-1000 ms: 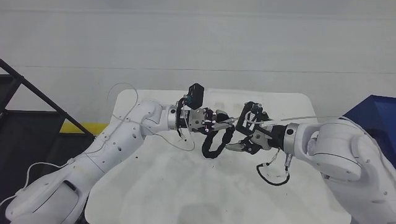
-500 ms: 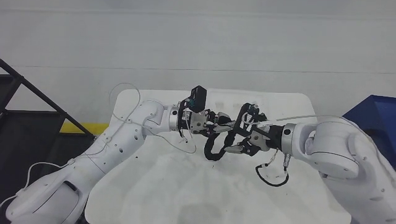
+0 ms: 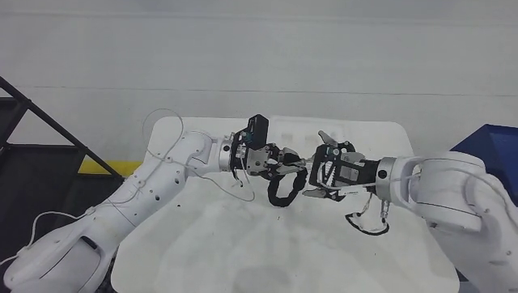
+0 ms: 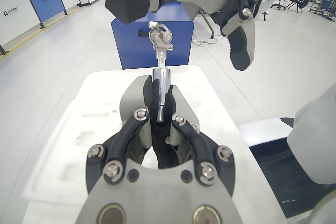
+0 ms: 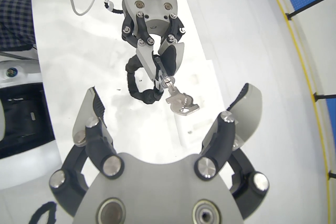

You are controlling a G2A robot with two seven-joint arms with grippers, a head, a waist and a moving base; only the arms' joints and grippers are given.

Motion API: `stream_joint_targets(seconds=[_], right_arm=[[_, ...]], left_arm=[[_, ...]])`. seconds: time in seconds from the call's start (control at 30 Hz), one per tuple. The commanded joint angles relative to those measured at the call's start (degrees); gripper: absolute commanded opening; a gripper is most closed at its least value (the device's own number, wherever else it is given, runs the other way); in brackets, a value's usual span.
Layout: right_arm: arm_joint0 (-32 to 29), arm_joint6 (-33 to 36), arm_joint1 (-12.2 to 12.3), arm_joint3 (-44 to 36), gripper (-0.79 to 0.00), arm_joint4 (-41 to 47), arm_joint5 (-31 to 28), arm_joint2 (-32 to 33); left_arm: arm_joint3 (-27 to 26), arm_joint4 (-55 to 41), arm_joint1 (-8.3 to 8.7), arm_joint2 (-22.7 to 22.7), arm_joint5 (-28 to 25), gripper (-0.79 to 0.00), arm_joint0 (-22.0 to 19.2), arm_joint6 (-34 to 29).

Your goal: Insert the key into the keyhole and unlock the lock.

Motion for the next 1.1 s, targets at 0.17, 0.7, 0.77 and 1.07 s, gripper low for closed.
stream_joint_targets(seconds=[0.17, 0.7, 0.77, 1.07], right_arm=[[-3.0, -5.8, 0.5, -3.3, -0.413, -10.1, -3.2, 1.0], [-5.4, -8.0, 0.6, -5.4, -0.493, -24.9, -2.2, -2.4], [-5.4, -8.3, 0.6, -5.4, -0.496, -25.9, -2.0, -2.8], [-6.5, -9.9, 0.6, -5.6, -0.785, -25.7, -0.7, -2.2]], left_arm=[[-0.8, -2.1, 1.67, 3.0, 0.0, -0.785, -1.6, -0.8], [-0.6, -5.1, 3.64, 8.2, 0.0, -0.785, -4.7, 0.8], [-0.6, -5.4, 3.81, 8.6, 0.0, -0.785, -5.0, 1.2], [-0.5, -5.4, 4.3, 10.3, 0.0, -0.785, -6.2, 2.6]])
